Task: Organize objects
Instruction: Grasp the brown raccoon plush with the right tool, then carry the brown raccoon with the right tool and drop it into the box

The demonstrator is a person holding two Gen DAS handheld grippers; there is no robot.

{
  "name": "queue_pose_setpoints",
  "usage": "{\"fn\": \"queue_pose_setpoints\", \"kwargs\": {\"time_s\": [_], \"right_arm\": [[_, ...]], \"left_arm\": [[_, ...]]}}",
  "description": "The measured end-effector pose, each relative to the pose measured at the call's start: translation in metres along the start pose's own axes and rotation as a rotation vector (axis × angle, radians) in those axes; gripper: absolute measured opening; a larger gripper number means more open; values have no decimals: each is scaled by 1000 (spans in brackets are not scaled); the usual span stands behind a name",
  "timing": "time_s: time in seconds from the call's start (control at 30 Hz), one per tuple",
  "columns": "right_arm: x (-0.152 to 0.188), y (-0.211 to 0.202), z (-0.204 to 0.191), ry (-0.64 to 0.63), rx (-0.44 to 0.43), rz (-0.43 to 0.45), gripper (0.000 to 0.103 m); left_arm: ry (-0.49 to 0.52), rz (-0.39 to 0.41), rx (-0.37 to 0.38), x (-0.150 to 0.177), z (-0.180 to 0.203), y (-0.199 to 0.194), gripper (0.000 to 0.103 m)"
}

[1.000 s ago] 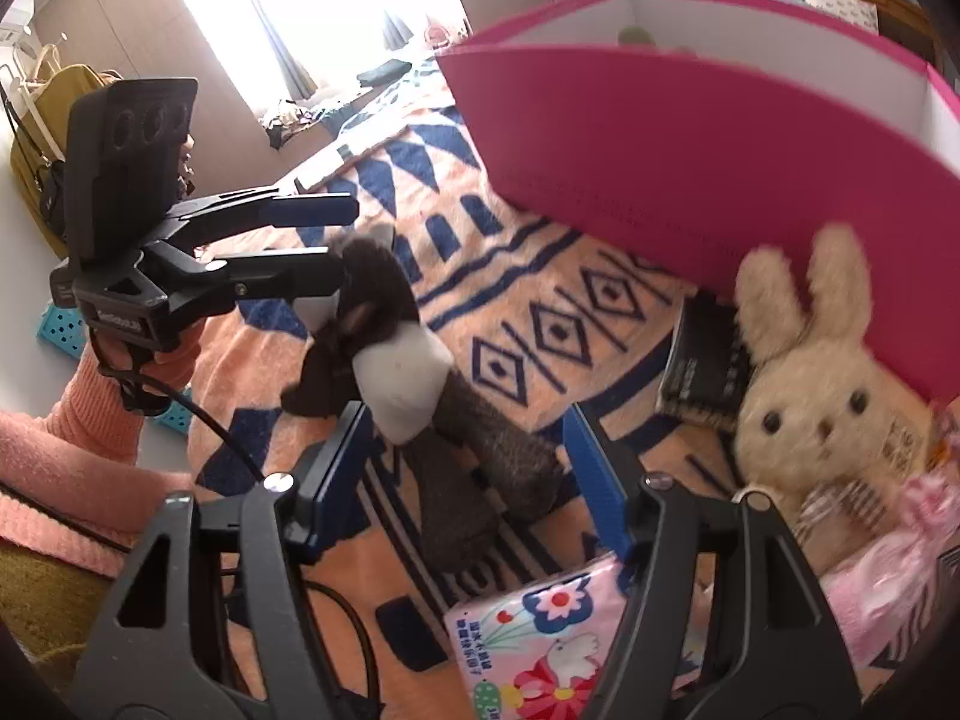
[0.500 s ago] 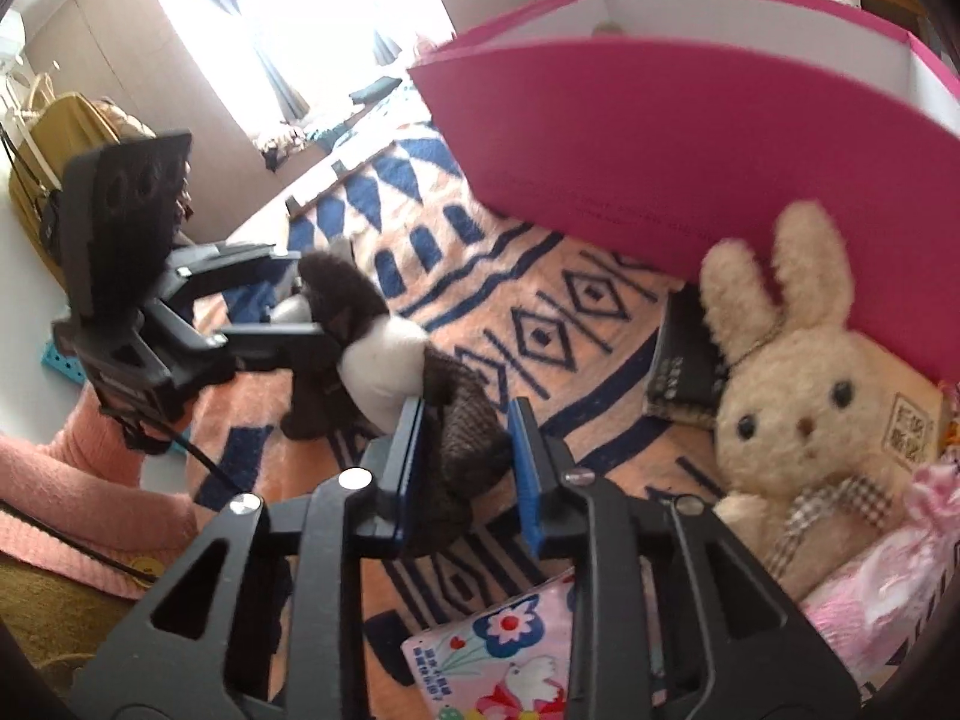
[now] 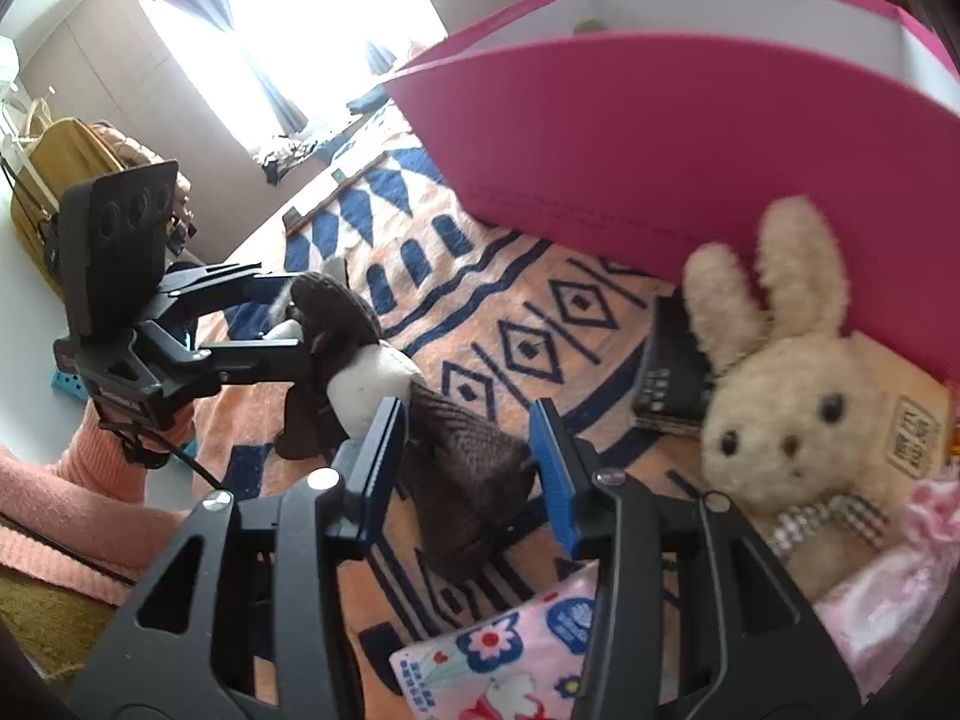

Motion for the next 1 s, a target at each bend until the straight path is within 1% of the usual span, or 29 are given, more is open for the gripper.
{"fn": "queue_pose_setpoints", "kwargs": {"time_s": [0.03,0.07,0.1,0.17,0.23,0.27,0.43,0.63,0.8,1.0], "right_arm": [[0,0,0,5,-12,1,45],[0,0,0,6,-17,4,41],[1,-1,0,8,-26,4,38],[5,0,0,5,-29,-10,22],[1,10,-3,-2,-14,-4,21],[1,8,-4,-3,-8,6,21],[-8,-11,-2,1,-3,61,20],[-28,-45,-3,-18,35,147,20],[-50,-77,-1,-30,62,230,20],[-91,-115,1,-69,108,337,20]], "left_arm": [[-7,-2,4,1,0,1,77],[-11,-3,11,2,1,2,76],[-13,-5,25,2,2,3,71],[-14,-5,20,1,4,6,71],[-17,1,20,-2,6,6,70],[-24,3,23,-2,6,7,69],[-25,26,33,-12,13,4,69],[2,80,57,-41,30,-5,69],[48,134,64,-78,45,-16,69],[108,207,24,-139,56,-29,69]]}}
Point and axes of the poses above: each gripper's, at about its wrist camera, not at the fingertips, and y roughly the way its jaws point, z to its right, x to its underside, the point moved 8 cm from there along y, roughly the way its jaws point, and after that the axes turned 6 degrees about x, right-handed, at the moved point
